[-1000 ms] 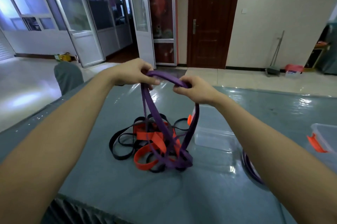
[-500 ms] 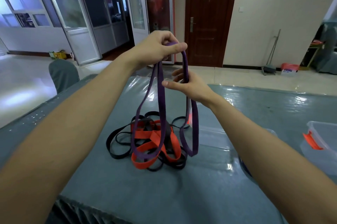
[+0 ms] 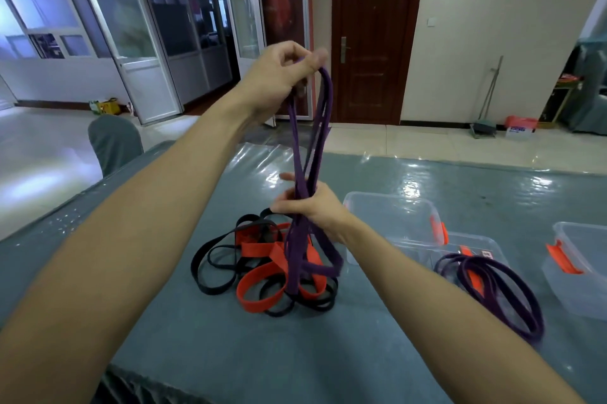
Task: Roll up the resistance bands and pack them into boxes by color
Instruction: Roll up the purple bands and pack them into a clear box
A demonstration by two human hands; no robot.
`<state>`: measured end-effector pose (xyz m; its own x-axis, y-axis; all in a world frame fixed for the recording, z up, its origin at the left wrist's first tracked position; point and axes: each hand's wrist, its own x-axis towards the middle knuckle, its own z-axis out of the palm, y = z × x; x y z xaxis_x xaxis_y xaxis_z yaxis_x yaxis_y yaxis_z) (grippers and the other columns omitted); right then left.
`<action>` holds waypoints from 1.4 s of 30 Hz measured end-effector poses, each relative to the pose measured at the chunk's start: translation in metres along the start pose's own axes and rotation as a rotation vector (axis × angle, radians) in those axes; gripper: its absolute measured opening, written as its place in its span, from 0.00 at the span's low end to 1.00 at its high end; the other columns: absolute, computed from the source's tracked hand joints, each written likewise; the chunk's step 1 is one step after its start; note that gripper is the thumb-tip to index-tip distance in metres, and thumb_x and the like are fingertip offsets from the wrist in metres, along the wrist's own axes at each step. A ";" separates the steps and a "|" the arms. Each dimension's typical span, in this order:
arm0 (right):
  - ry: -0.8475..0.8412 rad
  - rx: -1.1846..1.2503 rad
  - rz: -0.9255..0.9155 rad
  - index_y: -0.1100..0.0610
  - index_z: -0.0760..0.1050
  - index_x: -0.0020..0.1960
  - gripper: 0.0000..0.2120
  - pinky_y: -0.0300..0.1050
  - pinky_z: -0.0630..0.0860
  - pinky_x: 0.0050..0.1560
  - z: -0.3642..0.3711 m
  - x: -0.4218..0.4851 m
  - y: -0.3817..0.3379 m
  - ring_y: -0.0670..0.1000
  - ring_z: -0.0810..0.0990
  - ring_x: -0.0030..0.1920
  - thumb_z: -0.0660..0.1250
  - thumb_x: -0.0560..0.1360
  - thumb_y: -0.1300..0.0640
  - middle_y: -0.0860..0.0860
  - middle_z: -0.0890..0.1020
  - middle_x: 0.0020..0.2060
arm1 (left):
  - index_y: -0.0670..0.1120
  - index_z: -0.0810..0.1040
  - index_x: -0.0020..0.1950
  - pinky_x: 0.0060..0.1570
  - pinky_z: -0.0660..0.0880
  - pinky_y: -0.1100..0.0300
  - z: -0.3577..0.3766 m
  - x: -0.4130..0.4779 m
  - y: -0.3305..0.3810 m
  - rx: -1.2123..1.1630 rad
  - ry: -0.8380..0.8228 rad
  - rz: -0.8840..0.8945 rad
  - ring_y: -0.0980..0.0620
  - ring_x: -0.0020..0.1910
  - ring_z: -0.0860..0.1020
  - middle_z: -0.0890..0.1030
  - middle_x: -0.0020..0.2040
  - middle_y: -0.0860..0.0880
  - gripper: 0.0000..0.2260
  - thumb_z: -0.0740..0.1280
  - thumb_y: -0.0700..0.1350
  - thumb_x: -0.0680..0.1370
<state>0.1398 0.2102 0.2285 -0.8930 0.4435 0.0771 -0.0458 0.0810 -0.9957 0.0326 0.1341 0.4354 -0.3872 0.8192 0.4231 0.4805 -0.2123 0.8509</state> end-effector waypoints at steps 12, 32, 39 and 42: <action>0.010 -0.397 0.192 0.60 0.82 0.53 0.19 0.50 0.81 0.46 -0.105 -0.044 0.033 0.52 0.83 0.37 0.84 0.69 0.51 0.53 0.84 0.38 | 0.46 0.81 0.54 0.41 0.81 0.52 -0.060 -0.040 -0.171 -0.248 0.189 -0.340 0.52 0.31 0.73 0.73 0.32 0.52 0.12 0.75 0.54 0.80; 0.512 0.021 0.186 0.51 0.76 0.39 0.21 0.44 0.70 0.32 -0.237 -0.126 0.051 0.52 0.72 0.29 0.85 0.66 0.40 0.53 0.75 0.28 | 0.51 0.81 0.65 0.55 0.83 0.57 0.338 -0.135 -0.227 -0.174 -0.512 -0.497 0.52 0.57 0.87 0.89 0.57 0.50 0.37 0.89 0.54 0.59; 0.569 -0.041 0.269 0.56 0.76 0.39 0.27 0.47 0.74 0.34 -0.290 -0.146 0.114 0.53 0.78 0.29 0.79 0.70 0.32 0.54 0.81 0.29 | 0.41 0.83 0.63 0.53 0.84 0.53 0.434 -0.158 -0.232 -0.210 -0.251 -0.780 0.48 0.52 0.86 0.89 0.50 0.49 0.24 0.83 0.32 0.69; 0.464 -0.322 0.338 0.58 0.82 0.45 0.32 0.48 0.82 0.40 -0.338 -0.154 0.132 0.53 0.87 0.35 0.72 0.72 0.27 0.54 0.87 0.34 | 0.44 0.85 0.56 0.45 0.85 0.56 0.436 -0.146 -0.245 -0.137 -0.336 -0.848 0.48 0.45 0.87 0.89 0.44 0.51 0.18 0.83 0.35 0.69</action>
<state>0.4227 0.4541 0.1028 -0.5455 0.8244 -0.1511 0.4044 0.1010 -0.9090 0.3144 0.2992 0.0290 -0.3082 0.8364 -0.4533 0.0345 0.4860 0.8733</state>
